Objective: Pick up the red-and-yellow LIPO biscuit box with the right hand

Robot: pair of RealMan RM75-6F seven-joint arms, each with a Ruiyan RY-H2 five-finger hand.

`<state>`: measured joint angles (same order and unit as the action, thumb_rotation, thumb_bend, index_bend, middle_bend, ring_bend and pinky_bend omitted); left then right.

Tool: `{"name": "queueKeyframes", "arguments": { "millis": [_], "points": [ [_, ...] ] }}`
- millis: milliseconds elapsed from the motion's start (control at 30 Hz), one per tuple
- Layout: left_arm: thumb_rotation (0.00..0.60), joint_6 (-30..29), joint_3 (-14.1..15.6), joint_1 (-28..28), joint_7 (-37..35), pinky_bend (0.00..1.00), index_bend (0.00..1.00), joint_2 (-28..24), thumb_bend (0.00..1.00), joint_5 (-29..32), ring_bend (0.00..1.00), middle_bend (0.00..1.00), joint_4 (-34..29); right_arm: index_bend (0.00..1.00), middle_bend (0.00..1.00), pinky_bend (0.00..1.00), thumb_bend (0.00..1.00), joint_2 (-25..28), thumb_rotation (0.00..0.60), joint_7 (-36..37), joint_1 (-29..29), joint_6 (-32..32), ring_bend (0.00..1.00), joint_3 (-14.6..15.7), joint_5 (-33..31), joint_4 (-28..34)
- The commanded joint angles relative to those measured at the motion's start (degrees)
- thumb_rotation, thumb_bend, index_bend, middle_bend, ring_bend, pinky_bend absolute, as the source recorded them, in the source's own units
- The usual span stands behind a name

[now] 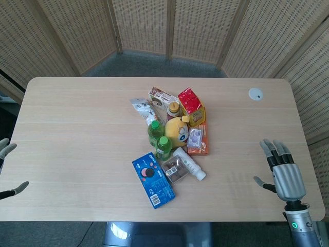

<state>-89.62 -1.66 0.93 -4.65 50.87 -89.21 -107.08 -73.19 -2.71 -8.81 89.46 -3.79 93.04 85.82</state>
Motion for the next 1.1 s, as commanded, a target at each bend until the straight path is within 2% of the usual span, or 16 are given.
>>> {"name": "queueKeyframes", "arguments": {
  "millis": [33, 400, 667, 833, 967, 1100],
  "points": [
    [0.600, -0.2, 0.0, -0.1, 0.1, 0.00, 0.13, 0.1, 0.00, -0.2, 0.00, 0.00, 0.0, 0.00, 0.00, 0.00, 0.00, 0.0, 0.599, 0.1, 0.0, -0.1, 0.00, 0.0, 0.0, 0.0],
    [0.600, -0.5, 0.1, -0.2, 0.5, 0.00, 0.13, 0.3, 0.00, -0.2, 0.00, 0.00, 0.0, 0.00, 0.00, 0.00, 0.00, -0.3, 0.597, 3.8, -1.3, -2.4, 0.00, -0.9, -1.5, 0.6],
    [0.600, 0.4, 0.1, 0.3, 2.3, 0.00, 0.13, 1.3, 0.00, 0.3, 0.00, 0.00, -0.1, 0.00, 0.00, 0.00, 0.00, -1.7, 0.600, 11.2, -9.9, -13.3, 0.00, -8.2, -8.8, 0.5],
    [0.600, 0.1, 0.0, 0.1, 3.1, 0.00, 0.13, 1.6, 0.00, 0.6, 0.00, 0.00, -0.1, 0.00, 0.00, 0.00, 0.00, -3.9, 0.600, 13.1, -14.9, -19.8, 0.00, -11.1, -12.6, -0.3],
    [0.600, 0.4, -0.1, 0.2, 3.4, 0.00, 0.13, 1.8, 0.00, 1.1, 0.00, 0.00, 0.1, 0.00, 0.00, 0.00, 0.00, -6.7, 0.600, 15.8, -19.2, -26.2, 0.00, -13.4, -17.2, -3.0],
    [0.600, 0.3, -0.4, 0.3, 3.4, 0.00, 0.13, 1.9, 0.00, 1.6, 0.00, 0.00, 0.3, 0.00, 0.00, 0.00, 0.00, -9.6, 0.600, 16.9, -22.8, -30.0, 0.00, -15.4, -20.4, -7.1]
  ]
}}
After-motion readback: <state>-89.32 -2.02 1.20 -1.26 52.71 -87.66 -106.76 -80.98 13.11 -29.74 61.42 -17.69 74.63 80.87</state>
